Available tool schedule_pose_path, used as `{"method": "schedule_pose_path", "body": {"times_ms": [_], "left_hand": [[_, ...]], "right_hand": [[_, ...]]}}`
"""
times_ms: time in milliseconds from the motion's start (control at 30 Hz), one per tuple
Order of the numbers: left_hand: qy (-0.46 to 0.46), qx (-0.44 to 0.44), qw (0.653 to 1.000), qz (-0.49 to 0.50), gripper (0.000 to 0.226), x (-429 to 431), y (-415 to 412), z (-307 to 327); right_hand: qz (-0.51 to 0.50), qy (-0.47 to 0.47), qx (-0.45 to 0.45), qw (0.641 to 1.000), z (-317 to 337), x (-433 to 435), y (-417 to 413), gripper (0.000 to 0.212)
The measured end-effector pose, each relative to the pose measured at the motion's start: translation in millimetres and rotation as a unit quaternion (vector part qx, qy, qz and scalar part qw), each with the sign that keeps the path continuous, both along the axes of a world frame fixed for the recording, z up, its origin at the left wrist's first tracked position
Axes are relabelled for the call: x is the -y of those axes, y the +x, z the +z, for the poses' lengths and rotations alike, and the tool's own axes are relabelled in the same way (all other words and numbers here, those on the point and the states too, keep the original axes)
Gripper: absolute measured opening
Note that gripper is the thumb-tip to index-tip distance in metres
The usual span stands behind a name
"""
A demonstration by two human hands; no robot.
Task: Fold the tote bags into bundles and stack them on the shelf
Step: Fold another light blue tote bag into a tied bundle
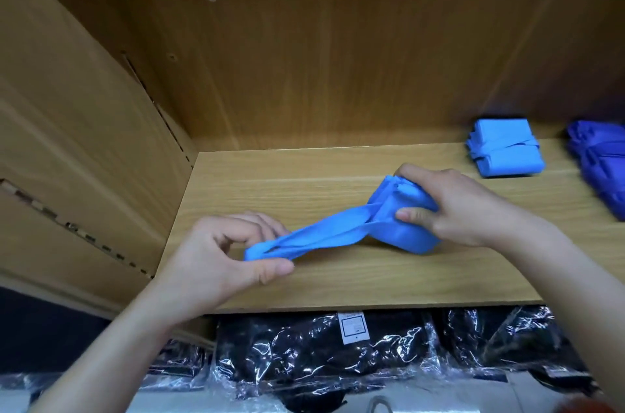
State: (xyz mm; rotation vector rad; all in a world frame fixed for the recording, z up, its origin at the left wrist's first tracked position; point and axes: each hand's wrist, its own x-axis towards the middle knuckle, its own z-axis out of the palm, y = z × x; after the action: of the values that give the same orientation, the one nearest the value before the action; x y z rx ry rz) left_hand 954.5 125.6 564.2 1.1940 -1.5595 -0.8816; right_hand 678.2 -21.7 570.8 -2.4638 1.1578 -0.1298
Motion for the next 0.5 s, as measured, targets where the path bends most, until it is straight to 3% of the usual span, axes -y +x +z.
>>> {"method": "schedule_pose_path", "body": {"times_ms": [100, 267, 333, 467, 500], "left_hand": [[0.024, -0.181, 0.983, -0.017, 0.041, -1, 2, 4], [0.062, -0.321, 0.944, 0.034, 0.041, 4, 5, 1], [0.082, -0.339, 0.936, 0.051, 0.041, 7, 9, 1], [0.137, -0.268, 0.942, 0.15, 0.038, 14, 8, 10], [0.143, -0.259, 0.94, 0.167, 0.033, 17, 6, 14]], "right_hand": [[0.016, 0.057, 0.089, 0.994, -1, 2, 1, 0.022], [0.021, 0.061, 0.132, 0.989, -1, -9, 7, 0.024], [0.038, 0.021, 0.106, 0.993, 3, -18, 9, 0.029], [0.08, -0.072, 0.007, 0.994, 13, -36, 18, 0.042], [0.089, -0.089, -0.012, 0.992, 14, -40, 22, 0.053]]}}
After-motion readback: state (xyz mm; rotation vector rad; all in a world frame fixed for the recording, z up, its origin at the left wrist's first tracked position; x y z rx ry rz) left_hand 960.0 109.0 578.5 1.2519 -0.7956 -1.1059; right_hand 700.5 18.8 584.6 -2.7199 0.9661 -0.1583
